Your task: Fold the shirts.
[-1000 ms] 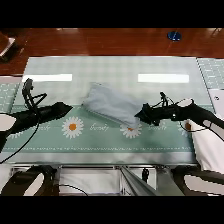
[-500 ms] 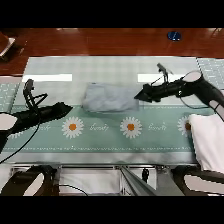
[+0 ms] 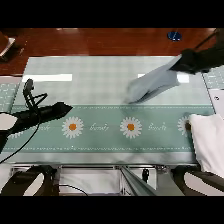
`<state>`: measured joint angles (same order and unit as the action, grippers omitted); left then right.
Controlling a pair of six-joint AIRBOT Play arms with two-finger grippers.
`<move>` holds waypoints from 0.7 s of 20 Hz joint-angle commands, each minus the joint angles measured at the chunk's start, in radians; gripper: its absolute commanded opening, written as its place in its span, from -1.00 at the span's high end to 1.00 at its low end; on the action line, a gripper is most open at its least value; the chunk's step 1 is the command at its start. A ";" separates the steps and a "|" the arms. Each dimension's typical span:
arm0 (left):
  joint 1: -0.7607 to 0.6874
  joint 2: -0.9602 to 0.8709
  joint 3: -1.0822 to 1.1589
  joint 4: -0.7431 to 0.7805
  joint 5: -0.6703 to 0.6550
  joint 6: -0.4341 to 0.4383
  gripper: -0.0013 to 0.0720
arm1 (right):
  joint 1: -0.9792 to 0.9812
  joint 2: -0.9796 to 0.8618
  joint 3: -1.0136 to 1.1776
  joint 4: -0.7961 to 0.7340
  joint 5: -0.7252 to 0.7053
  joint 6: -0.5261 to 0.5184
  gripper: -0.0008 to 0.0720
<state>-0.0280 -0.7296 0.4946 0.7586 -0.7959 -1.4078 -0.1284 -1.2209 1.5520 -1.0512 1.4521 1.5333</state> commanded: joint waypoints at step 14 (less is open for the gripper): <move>0.000 -0.001 0.000 0.000 0.027 0.000 0.93 | -0.799 0.333 -0.009 -0.365 0.405 0.100 0.93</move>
<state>-0.0280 -0.7296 0.4946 0.7586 -0.7883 -1.4075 -0.8185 -0.9752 1.6234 -1.2812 1.8187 1.6402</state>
